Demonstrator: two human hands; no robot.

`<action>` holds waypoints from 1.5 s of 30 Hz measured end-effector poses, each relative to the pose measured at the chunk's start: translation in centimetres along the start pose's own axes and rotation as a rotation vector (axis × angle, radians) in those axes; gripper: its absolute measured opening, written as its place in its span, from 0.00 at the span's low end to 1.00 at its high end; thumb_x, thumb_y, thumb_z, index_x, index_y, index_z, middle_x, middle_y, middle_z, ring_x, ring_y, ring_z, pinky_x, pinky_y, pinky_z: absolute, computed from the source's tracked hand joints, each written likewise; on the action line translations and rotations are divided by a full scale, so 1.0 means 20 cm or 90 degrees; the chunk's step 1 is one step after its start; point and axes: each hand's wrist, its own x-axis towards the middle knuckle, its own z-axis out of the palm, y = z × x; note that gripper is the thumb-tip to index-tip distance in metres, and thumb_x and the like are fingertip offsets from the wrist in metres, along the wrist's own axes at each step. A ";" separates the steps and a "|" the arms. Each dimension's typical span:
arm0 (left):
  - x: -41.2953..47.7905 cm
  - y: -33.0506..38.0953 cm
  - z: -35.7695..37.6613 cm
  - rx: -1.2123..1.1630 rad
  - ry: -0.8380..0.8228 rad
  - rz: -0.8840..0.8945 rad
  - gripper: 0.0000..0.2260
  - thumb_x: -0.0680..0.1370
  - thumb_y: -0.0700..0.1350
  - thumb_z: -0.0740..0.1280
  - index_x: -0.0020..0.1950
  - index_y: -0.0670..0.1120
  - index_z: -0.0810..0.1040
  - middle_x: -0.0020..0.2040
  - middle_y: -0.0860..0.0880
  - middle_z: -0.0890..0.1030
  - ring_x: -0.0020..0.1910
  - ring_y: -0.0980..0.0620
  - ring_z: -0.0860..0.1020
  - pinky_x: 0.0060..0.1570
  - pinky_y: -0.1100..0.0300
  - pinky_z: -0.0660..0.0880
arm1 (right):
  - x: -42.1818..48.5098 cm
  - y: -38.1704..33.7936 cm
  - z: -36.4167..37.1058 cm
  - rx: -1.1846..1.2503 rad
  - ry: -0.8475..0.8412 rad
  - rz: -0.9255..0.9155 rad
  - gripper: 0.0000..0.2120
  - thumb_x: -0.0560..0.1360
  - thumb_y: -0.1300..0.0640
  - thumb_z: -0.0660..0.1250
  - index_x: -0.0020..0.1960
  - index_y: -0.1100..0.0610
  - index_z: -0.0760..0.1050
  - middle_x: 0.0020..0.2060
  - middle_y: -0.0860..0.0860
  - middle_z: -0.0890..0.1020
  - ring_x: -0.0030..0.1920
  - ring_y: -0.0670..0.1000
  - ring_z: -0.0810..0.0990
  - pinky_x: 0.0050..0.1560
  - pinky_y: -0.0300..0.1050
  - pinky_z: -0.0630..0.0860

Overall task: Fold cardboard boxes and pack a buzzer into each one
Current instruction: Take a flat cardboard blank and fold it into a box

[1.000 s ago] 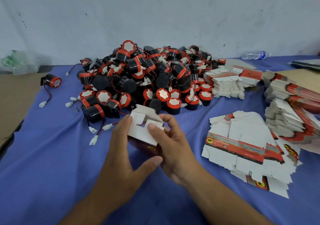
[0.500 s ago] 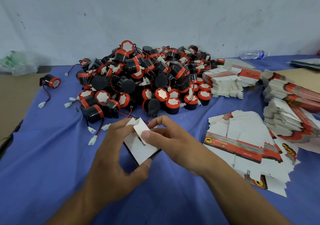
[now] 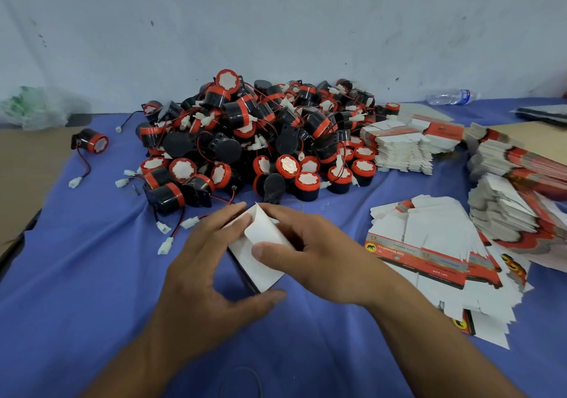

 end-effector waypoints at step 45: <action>-0.01 -0.14 -0.03 -0.048 -0.154 0.003 0.39 0.71 0.63 0.70 0.77 0.56 0.56 0.74 0.64 0.61 0.70 0.60 0.65 0.67 0.66 0.64 | 0.02 0.12 0.05 -0.170 0.013 -0.112 0.43 0.74 0.48 0.75 0.80 0.43 0.53 0.64 0.41 0.75 0.60 0.42 0.74 0.59 0.32 0.71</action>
